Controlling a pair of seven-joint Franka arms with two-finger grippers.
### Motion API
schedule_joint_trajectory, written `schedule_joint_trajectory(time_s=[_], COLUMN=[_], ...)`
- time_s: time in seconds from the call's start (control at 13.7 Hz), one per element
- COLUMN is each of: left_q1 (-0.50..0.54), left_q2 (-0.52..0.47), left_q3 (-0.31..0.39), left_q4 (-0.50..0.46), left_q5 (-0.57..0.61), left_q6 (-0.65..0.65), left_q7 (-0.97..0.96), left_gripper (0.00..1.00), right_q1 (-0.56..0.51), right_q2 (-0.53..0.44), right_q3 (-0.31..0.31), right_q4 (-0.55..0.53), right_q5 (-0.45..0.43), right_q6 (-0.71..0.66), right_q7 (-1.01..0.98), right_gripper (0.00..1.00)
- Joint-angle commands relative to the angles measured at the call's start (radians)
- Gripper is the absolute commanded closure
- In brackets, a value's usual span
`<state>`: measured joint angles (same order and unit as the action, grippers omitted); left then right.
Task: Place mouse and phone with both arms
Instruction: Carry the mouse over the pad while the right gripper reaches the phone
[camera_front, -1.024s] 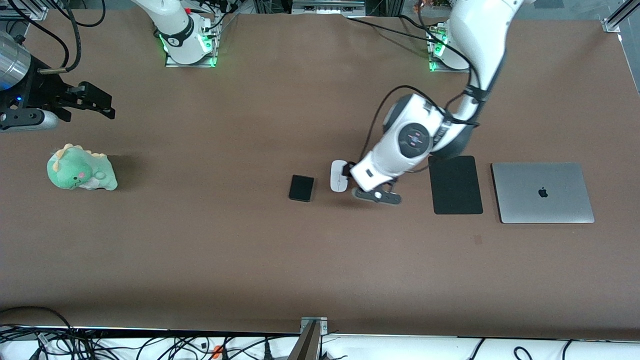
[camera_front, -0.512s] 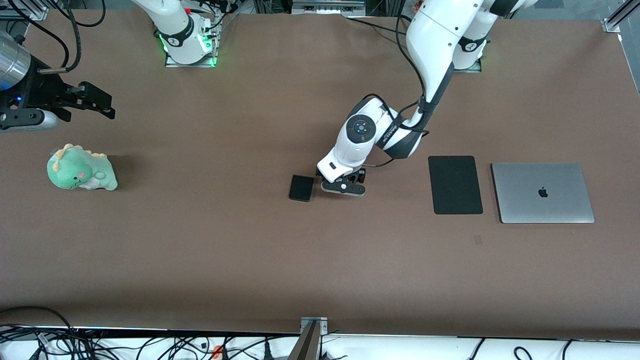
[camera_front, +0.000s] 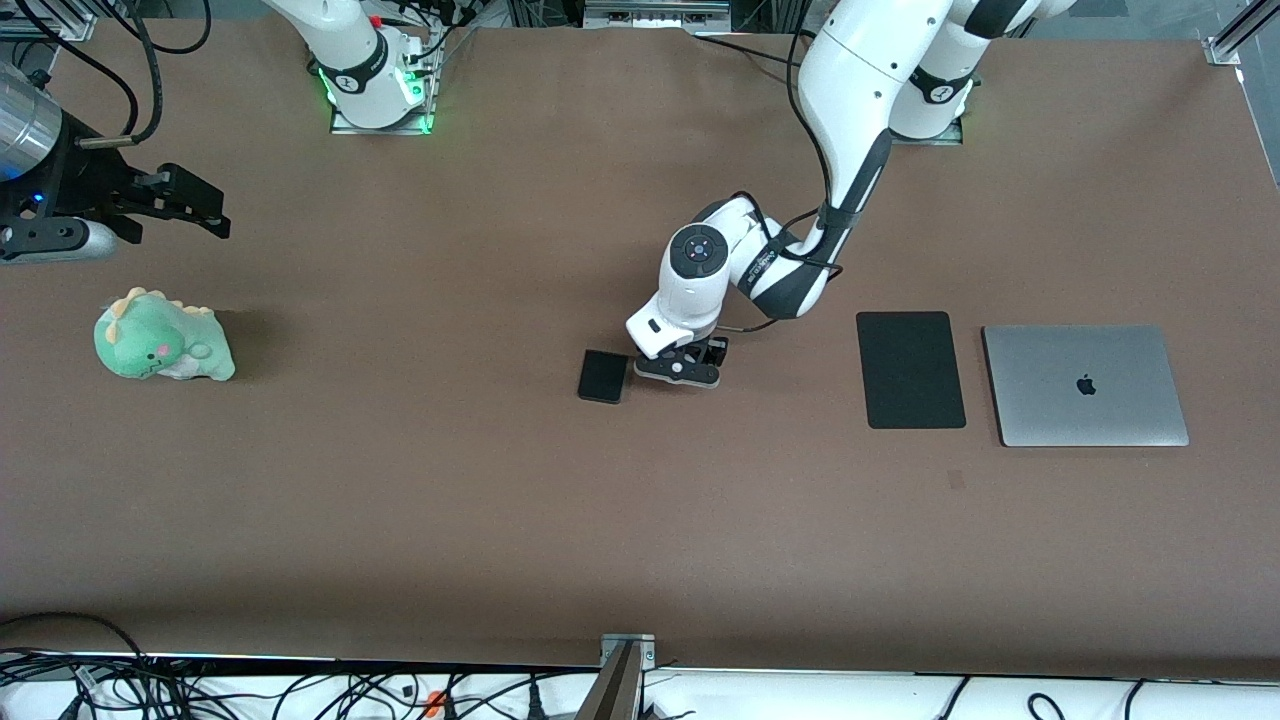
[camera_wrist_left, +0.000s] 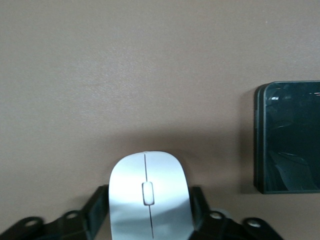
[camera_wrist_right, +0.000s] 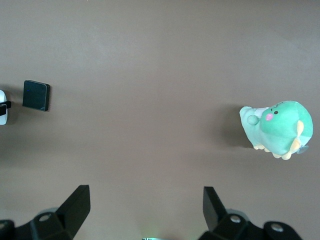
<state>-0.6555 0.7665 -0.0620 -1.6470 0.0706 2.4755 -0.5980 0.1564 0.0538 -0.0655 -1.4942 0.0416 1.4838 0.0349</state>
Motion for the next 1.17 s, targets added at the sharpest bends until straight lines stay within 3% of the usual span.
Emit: schedule_joint_trajectory(time_s=[0.0, 0.51, 0.88, 1.1], left_q1=[0.007, 0.290, 0.534, 0.634], left_q2=[-0.015, -0.211, -0.219, -0.214], left_q3=[0.010, 0.002, 0.001, -0.002], left_q4=[0.016, 0.026, 0.009, -0.055], left_q5=[0.020, 0.009, 0.008, 0.008], left_q6=[-0.052, -0.343, -0.478, -0.475], left_q7=[0.017, 0.024, 0.452, 0.559], left_gripper=[0.65, 0.59, 0.60, 0.58], right_q1=[-0.008, 0.041, 0.190, 0.288], right_q2=[-0.005, 0.082, 0.205, 0.309], right_q3=[0.013, 0.018, 0.018, 0.018], right_q4=[-0.011, -0.024, -0.084, -0.084], right_q5=[0.017, 0.064, 0.069, 0.067], right_q6=[0.012, 0.084, 0.289, 0.407], right_q7=[0.007, 0.112, 0.322, 0.491], right_gripper=[0.00, 0.00, 0.00, 0.00])
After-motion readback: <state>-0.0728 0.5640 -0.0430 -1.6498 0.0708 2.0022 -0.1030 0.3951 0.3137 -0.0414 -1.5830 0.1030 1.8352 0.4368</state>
